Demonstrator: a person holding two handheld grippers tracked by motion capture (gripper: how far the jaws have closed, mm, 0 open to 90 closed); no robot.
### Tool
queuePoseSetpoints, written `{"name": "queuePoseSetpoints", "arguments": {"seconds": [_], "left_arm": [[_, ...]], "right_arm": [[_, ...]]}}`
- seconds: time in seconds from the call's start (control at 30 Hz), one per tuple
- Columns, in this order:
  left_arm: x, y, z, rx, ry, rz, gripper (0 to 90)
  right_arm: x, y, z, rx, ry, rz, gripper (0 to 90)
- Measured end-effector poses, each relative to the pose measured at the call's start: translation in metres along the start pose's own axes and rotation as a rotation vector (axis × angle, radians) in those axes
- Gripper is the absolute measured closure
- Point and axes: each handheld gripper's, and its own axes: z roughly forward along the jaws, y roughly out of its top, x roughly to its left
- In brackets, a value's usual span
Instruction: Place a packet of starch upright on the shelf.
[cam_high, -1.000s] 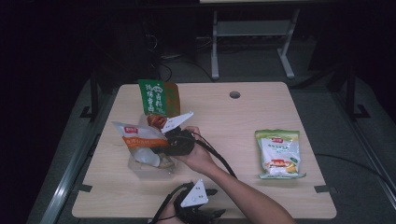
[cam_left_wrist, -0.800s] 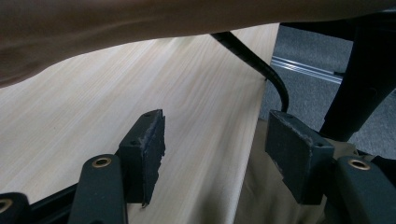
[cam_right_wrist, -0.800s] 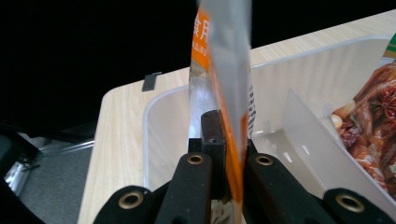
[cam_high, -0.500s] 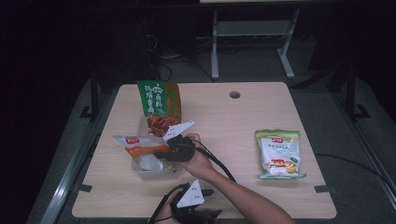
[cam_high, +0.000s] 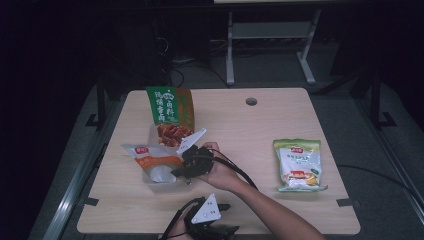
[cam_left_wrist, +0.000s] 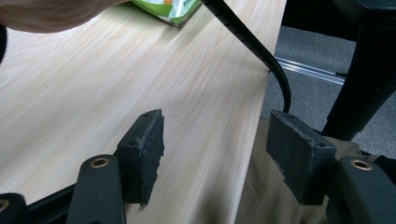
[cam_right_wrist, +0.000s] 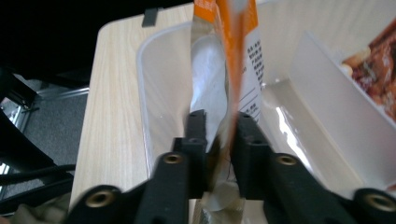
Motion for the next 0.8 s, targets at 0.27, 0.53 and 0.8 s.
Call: {"name": "queuePoseSetpoints", "arguments": {"seconds": [0.27,0.53,0.8], "left_arm": [[0.002,0.000,0.000,0.002,0.000,0.001,36.2],[0.005,0.000,0.001,0.009,0.009,-0.014,35.6],[0.011,0.005,0.004,0.003,0.027,-0.038,34.4]], "right_arm": [[-0.003,-0.012,0.009,0.065,-0.015,0.008,89.3],[-0.005,-0.013,-0.005,0.002,0.023,0.060,75.7],[-0.007,-0.022,-0.042,-0.057,0.055,0.088,64.3]]}}
